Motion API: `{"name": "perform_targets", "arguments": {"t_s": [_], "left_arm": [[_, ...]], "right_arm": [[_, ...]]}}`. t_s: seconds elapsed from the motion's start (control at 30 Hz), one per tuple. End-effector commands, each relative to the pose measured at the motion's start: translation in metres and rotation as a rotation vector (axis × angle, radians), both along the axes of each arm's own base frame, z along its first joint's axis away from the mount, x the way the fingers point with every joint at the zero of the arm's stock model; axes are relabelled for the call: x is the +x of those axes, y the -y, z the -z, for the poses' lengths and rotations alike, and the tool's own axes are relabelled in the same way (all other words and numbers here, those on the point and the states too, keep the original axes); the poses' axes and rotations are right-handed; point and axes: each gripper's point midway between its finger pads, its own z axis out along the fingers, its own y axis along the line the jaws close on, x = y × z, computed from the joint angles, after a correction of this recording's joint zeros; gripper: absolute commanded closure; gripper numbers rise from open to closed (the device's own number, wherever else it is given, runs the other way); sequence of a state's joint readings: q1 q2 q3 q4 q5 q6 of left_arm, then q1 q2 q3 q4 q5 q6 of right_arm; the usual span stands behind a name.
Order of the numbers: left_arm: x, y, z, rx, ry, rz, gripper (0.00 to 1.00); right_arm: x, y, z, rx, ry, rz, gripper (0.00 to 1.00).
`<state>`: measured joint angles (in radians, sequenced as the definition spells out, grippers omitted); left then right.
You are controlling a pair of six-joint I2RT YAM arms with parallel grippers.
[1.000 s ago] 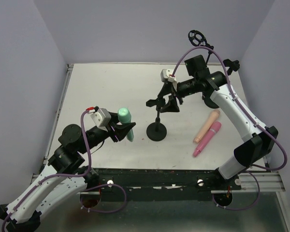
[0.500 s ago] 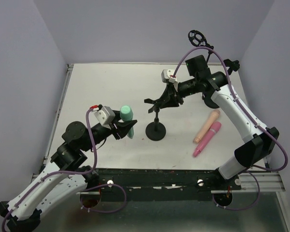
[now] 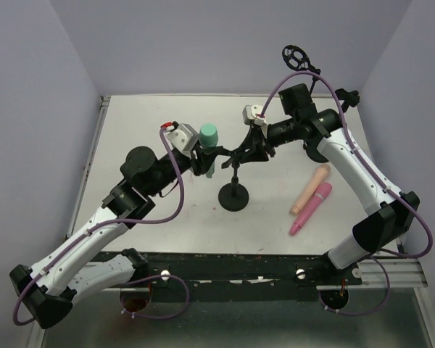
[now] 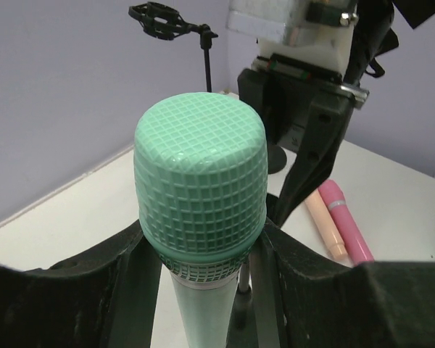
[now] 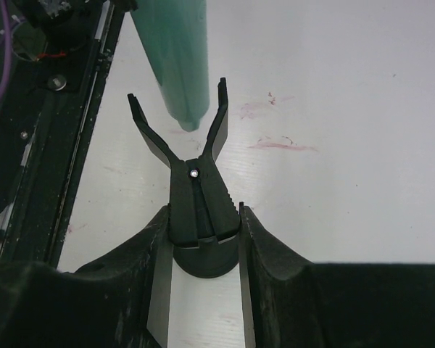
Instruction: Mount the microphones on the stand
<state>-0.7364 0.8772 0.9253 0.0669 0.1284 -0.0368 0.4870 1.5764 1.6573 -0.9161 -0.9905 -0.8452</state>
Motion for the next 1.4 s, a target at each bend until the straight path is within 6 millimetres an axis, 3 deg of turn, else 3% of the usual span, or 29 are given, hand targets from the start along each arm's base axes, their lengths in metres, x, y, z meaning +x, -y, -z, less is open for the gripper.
{"name": "perform_targets", "arguments": {"t_s": [0.0,0.1,0.47,0.97,1.37], "left_arm": [[0.008,0.01,-0.047,-0.096,0.08,0.021,1.0],[0.01,0.021,-0.047,-0.116,0.057,0.065,1.0],[0.018,0.045,-0.015,-0.152,-0.056,0.134,1.0],[0.026,0.048,0.021,-0.146,-0.095,0.117,1.0],[0.018,0.041,0.007,-0.265,-0.041,0.132,1.0]], "right_arm": [[-0.013,0.002,0.003,0.005,-0.058,-0.016,0.84],[-0.014,0.001,0.003,0.009,-0.062,-0.022,0.84],[-0.016,0.001,0.006,0.021,-0.071,-0.03,0.85],[-0.018,0.0,0.004,0.027,-0.075,-0.035,0.85],[-0.015,-0.002,0.008,0.027,-0.1,-0.033,0.85]]}}
